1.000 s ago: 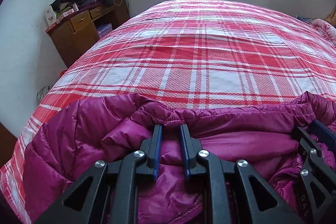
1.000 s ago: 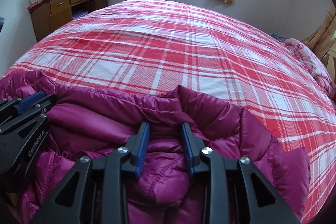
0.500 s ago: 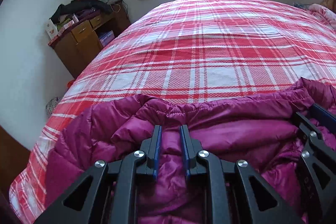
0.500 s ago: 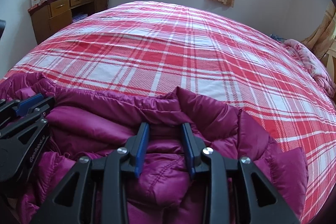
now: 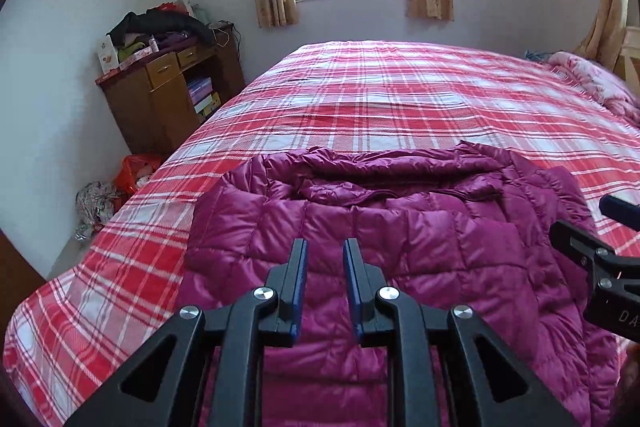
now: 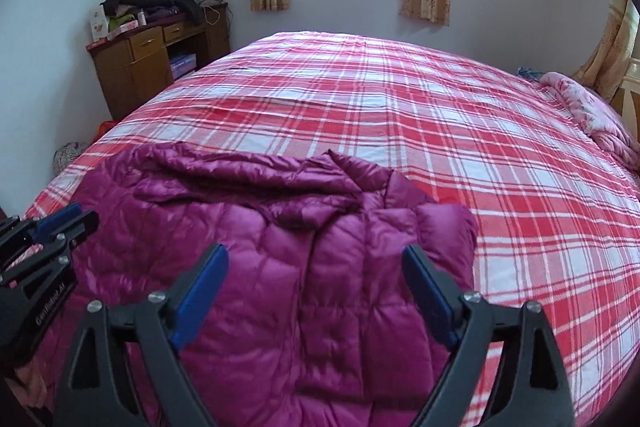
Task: Fold large clothes
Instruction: 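Open both tools to release the folded hem onto the jacket, then withdraw both tools back from the folded jacket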
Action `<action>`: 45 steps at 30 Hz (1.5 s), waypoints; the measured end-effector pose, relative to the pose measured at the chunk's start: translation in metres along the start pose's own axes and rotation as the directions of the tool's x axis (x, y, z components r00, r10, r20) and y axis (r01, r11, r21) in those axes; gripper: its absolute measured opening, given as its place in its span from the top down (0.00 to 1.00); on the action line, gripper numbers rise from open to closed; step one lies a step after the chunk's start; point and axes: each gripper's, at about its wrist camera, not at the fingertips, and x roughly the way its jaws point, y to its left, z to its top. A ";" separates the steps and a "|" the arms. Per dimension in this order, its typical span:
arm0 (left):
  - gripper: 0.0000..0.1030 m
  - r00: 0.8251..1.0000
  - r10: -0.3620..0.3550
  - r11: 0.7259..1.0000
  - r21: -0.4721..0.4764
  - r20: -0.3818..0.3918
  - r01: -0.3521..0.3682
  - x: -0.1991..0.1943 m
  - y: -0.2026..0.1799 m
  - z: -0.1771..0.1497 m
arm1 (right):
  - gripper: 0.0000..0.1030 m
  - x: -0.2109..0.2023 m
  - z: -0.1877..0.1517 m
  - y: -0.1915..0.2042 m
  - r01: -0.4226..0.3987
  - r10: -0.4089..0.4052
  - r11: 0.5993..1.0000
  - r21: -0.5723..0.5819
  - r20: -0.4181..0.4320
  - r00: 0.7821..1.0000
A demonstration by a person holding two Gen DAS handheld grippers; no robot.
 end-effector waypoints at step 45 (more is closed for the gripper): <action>0.81 0.994 -0.074 0.997 -0.011 -0.075 0.073 -0.192 0.111 -0.237 | 0.12 -0.197 -0.263 -0.069 -0.092 0.108 0.971 0.220 -0.065 0.992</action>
